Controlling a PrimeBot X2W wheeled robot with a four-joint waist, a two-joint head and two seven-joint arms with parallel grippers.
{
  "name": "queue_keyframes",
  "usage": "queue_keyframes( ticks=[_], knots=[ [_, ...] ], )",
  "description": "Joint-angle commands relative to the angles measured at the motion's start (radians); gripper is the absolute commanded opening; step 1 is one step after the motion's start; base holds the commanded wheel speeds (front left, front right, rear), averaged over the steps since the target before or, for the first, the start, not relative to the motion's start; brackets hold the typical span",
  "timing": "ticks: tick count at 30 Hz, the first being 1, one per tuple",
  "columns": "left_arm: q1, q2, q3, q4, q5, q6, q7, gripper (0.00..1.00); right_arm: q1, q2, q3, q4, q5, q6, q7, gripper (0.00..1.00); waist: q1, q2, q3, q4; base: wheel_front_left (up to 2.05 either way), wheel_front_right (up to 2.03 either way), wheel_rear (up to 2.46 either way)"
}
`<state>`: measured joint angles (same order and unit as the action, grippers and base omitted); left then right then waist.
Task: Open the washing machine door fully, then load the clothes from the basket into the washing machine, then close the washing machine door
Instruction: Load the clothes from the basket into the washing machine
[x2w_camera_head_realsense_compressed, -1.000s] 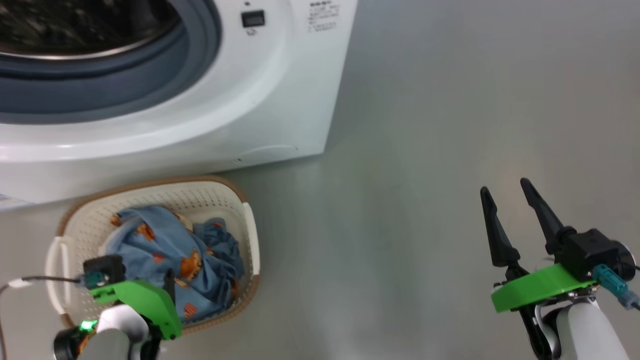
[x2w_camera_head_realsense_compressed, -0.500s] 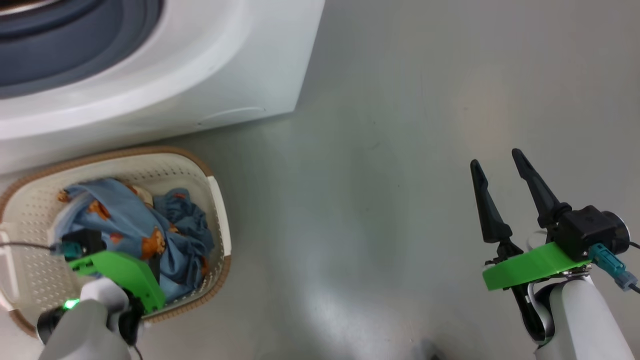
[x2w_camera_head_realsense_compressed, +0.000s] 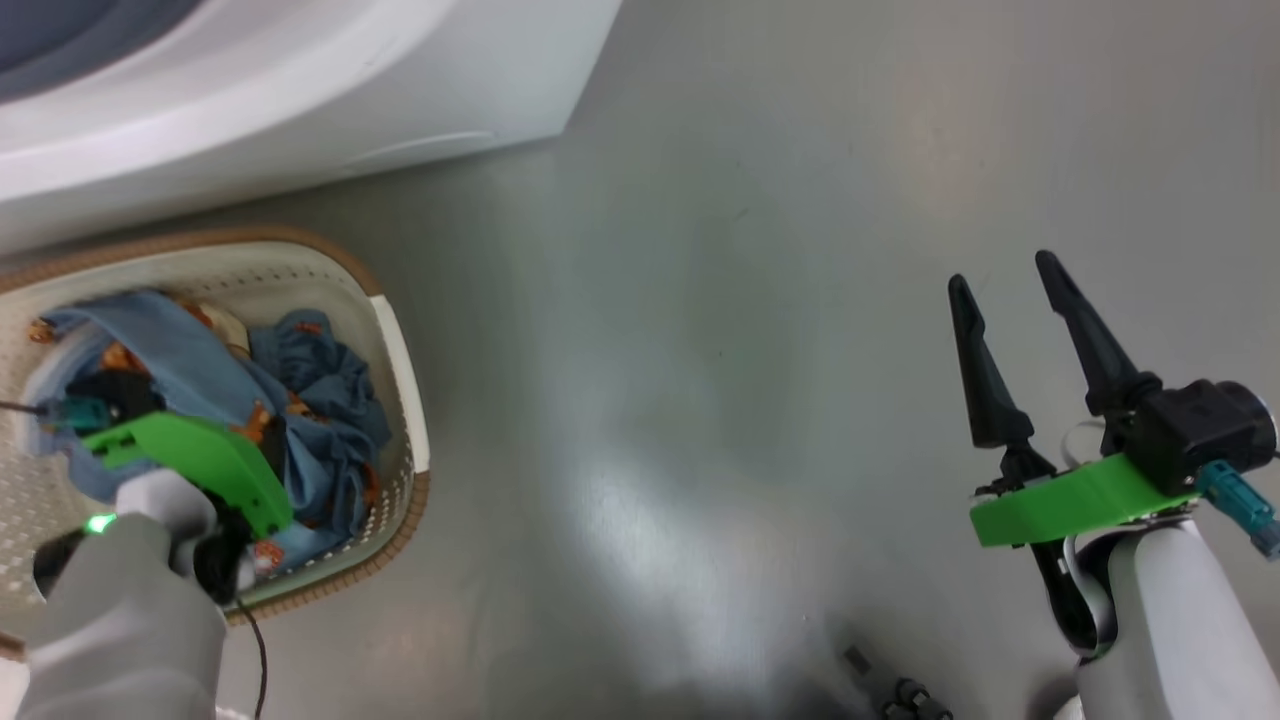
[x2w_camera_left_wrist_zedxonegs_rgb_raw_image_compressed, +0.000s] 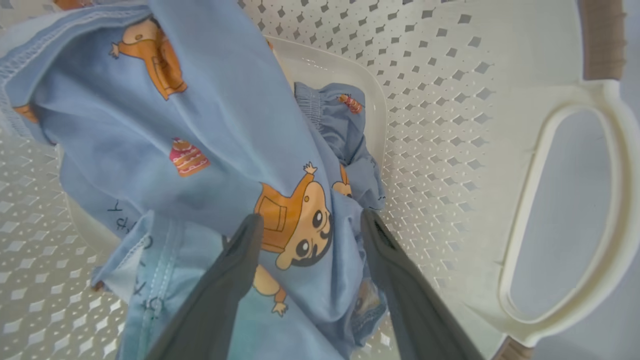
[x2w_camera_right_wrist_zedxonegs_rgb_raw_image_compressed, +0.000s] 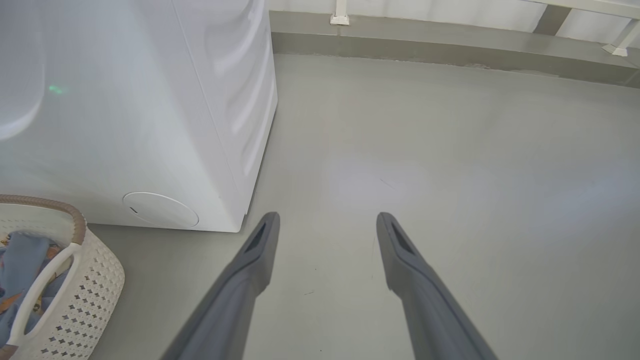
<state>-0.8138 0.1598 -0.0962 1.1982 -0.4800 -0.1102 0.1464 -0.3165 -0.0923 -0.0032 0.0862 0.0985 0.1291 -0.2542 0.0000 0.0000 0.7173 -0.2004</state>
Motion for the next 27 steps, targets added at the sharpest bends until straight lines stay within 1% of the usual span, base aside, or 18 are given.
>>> queue_keyframes(
  ticks=[1,5,9,24,25,26,27],
  knots=[
    [-0.013,0.040,0.020,0.004,-0.010,-0.002,-0.018,1.00,-0.005,-0.008,0.025,-0.032,0.007,0.002,-0.008,1.00,0.0000,0.0000,0.042,-0.008,0.00,0.00,0.00],
    [-0.050,0.043,0.017,0.023,-0.011,0.002,-0.023,1.00,-0.009,-0.013,0.027,-0.045,0.009,0.002,-0.008,1.00,0.0000,0.0000,0.079,-0.012,0.00,0.00,0.00],
    [-0.082,0.056,0.006,0.041,0.000,0.031,-0.031,1.00,-0.014,-0.016,0.025,-0.064,0.011,0.002,-0.008,1.00,0.0000,0.0000,0.116,-0.017,0.00,0.00,0.00],
    [-0.151,0.067,-0.020,0.073,0.011,0.074,-0.051,1.00,-0.020,-0.018,0.006,-0.107,0.025,0.002,-0.008,1.00,0.0000,0.0000,0.200,-0.023,0.00,0.00,0.00],
    [-0.152,0.067,-0.026,0.074,0.017,0.079,-0.057,0.95,-0.020,-0.018,0.004,-0.108,0.027,0.002,-0.008,1.00,0.0000,0.0000,0.203,-0.024,0.00,0.00,0.00],
    [-0.153,0.068,-0.030,0.075,0.020,0.084,-0.063,0.65,-0.020,-0.018,0.000,-0.110,0.029,0.002,-0.008,1.00,0.0000,0.0000,0.204,-0.024,0.00,0.00,0.00],
    [-0.153,0.067,-0.032,0.076,0.021,0.087,-0.069,0.40,-0.020,-0.018,-0.005,-0.111,0.032,0.002,-0.008,1.00,0.0000,0.0000,0.206,-0.025,0.00,0.00,0.00]
  ],
)
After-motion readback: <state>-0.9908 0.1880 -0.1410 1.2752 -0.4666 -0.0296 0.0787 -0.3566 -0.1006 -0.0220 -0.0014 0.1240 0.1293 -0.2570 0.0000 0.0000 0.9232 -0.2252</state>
